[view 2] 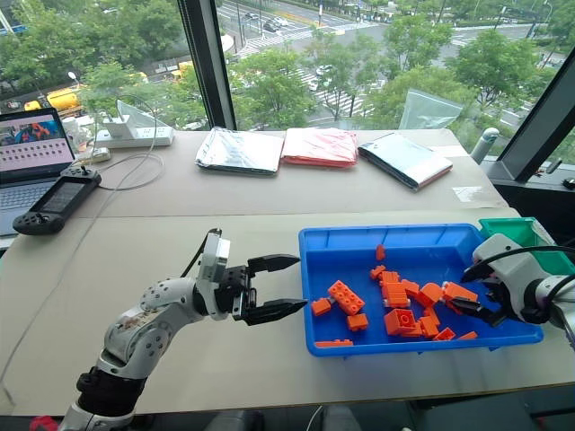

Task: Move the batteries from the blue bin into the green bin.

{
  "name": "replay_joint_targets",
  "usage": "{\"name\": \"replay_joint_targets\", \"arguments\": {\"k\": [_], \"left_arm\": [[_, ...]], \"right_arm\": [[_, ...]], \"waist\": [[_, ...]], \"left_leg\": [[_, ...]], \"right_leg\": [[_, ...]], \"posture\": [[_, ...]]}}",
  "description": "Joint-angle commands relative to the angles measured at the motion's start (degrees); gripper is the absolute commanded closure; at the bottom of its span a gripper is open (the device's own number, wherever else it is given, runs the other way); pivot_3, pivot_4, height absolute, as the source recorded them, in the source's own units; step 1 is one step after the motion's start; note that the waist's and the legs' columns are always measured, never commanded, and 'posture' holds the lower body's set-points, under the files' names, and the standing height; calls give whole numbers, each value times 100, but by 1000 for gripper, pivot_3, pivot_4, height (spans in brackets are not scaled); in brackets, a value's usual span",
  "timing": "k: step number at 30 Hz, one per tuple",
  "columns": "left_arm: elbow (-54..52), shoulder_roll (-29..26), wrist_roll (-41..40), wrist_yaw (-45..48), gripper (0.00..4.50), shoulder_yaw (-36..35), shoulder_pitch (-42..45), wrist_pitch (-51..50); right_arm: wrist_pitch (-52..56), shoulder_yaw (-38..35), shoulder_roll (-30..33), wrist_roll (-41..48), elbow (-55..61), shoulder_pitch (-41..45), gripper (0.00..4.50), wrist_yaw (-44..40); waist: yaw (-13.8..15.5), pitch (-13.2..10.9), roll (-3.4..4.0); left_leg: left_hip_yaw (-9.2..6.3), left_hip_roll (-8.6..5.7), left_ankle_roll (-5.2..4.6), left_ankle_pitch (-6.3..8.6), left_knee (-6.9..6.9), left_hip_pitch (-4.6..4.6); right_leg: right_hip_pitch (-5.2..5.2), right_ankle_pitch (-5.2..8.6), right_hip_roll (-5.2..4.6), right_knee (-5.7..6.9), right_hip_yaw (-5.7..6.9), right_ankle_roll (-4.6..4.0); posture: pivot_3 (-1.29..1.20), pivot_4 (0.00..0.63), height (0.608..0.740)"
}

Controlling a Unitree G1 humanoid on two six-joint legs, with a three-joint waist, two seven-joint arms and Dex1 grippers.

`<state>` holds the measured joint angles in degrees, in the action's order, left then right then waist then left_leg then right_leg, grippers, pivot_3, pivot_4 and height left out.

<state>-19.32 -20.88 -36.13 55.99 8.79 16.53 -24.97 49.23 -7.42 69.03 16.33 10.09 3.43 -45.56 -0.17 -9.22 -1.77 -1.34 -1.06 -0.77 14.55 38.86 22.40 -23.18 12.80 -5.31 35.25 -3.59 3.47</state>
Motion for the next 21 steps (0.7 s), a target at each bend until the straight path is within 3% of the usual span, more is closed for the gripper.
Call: {"name": "replay_joint_targets", "arguments": {"k": [1, 11, 12, 14, 19, 21], "left_arm": [[-255, 22, -88, -70, 0, -47, -40, 46], [-331, -17, -101, -179, 0, -68, -81, 19], [-334, -18, -100, -185, 0, -67, -82, 19], [-335, -20, -97, -195, 0, -67, -83, 19], [-350, -26, -103, -220, 0, -66, -94, 13], [-356, -30, -106, -226, 0, -64, -100, 13]], "right_arm": [[-220, 110, -27, -253, -244, 218, 26, 17], [-470, 371, -223, -476, -565, 391, 26, -79], [-498, 382, -236, -489, -570, 397, 533, -103], [-567, 403, -251, -517, -577, 402, 1026, -135], [-635, 377, -262, -582, -634, 369, 2844, -148], [-636, 325, -258, -583, -616, 338, 3006, -142]], "waist": [[0, 0, 2], [-2, 1, 6], [-2, 1, 6], [-3, 1, 6], [-3, 1, 7], [-2, 1, 7]], "left_leg": [[0, 0, 0, 0, 0, 0], [0, -1, 0, 0, 1, 0], [-1, -1, 0, 0, 1, 0], [0, -1, 0, 0, 1, -1], [0, 0, 0, 0, 1, -1], [-1, 0, 0, 0, 1, -1]], "right_leg": [[0, 0, 0, 0, 0, 0], [0, 0, 0, 1, 0, 1], [0, 0, 1, 1, 0, 0], [0, 0, 1, 1, -1, 0], [0, 0, 0, 1, 0, 0], [0, 0, 1, 2, 0, 0]], "posture": [[0, 150, 740], [0, 150, 740], [0, 150, 740], [0, 150, 740], [0, 150, 740], [0, 150, 740]]}}
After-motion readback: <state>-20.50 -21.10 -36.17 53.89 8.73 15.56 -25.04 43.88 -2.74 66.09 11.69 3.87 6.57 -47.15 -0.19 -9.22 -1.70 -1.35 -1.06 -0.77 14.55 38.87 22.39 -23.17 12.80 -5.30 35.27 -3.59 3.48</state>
